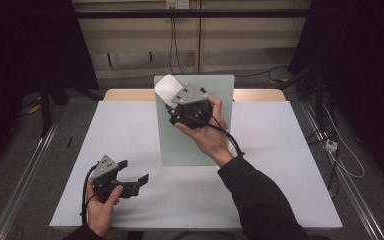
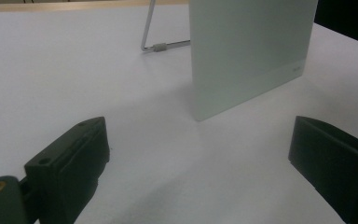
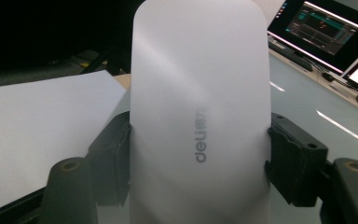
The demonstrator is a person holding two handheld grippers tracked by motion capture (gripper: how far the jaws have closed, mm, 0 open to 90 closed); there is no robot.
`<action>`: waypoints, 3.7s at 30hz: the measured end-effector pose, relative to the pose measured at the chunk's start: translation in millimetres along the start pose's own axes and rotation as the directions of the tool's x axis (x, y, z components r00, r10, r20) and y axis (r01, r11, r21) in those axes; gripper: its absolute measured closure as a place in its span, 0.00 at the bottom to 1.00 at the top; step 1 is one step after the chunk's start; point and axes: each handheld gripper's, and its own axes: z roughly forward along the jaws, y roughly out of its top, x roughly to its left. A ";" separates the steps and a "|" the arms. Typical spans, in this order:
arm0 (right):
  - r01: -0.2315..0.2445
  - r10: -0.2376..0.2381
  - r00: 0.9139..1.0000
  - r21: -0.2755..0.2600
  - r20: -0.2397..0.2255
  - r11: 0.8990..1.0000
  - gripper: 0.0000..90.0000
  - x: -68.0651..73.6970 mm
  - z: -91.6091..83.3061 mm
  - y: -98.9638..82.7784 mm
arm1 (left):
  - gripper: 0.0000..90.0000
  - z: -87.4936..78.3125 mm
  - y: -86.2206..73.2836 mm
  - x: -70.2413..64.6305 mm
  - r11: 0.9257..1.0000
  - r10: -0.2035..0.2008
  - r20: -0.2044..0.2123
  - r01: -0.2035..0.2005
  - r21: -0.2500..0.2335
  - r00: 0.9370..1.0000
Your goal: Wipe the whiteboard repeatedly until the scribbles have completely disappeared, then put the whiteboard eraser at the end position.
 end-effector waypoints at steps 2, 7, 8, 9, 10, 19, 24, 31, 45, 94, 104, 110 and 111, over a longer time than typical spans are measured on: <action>-0.021 0.021 1.000 -0.005 0.018 1.000 0.35 -7.2 -4.0 0.4 | 0.05 0.3 -0.2 -0.1 1.000 0.001 0.001 -0.001 -0.001 1.000; -0.018 0.018 1.000 0.005 0.014 1.000 0.35 -2.9 -2.2 -0.9 | 0.05 0.7 -0.1 -0.5 1.000 0.001 -0.001 -0.001 0.002 1.000; -0.010 0.010 1.000 0.008 0.008 1.000 0.35 0.7 -0.6 -1.0 | 0.05 1.0 -0.1 -1.1 1.000 -0.004 0.000 0.004 -0.002 1.000; -0.002 0.002 1.000 0.011 -0.001 1.000 0.35 4.6 1.4 -1.4 | 0.05 0.7 0.0 -0.6 1.000 0.003 0.000 -0.003 0.002 1.000; 0.001 -0.001 1.000 0.011 -0.010 1.000 0.35 9.1 3.7 -1.9 | 0.05 0.6 -0.1 -0.4 1.000 0.002 0.000 -0.002 0.002 1.000; 0.045 -0.042 0.996 0.027 -0.082 0.999 0.35 43.9 20.5 -5.4 | 0.05 0.4 -0.1 0.0 1.000 0.002 0.002 -0.002 0.000 1.000; 0.037 -0.036 0.997 0.017 -0.063 0.999 0.35 42.8 22.1 3.2 | 0.05 0.2 -0.1 0.1 1.000 0.001 0.002 -0.001 -0.002 1.000; 0.004 -0.004 1.000 0.010 -0.016 1.000 0.35 31.2 15.0 3.4 | 0.05 0.6 -0.1 0.2 1.000 0.000 0.004 0.000 -0.001 1.000; -0.085 0.085 0.993 -0.012 0.087 0.996 0.35 -13.6 -17.6 -23.8 | 0.05 1.9 -0.3 -0.4 1.000 -0.007 0.001 0.007 0.002 1.000; -0.182 0.181 0.982 0.002 0.054 0.983 0.35 -43.9 -78.8 -94.0 | 0.06 -0.3 -2.1 -0.6 1.000 -0.009 -0.014 0.009 0.005 1.000; -0.202 0.202 0.979 0.031 -0.001 0.979 0.35 -42.6 -81.6 -105.0 | 0.06 -1.7 -2.3 1.3 1.000 0.001 -0.012 -0.001 0.011 1.000; -0.197 0.199 0.979 0.050 -0.040 0.979 0.35 -36.3 -83.0 -105.9 | 0.06 -2.4 -2.2 0.1 1.000 -0.005 -0.008 0.005 -0.002 1.000; -0.184 0.187 0.981 0.053 -0.046 0.981 0.35 -34.6 -83.3 -106.2 | 0.06 -2.4 -2.0 -0.6 1.000 0.000 -0.009 0.000 0.001 1.000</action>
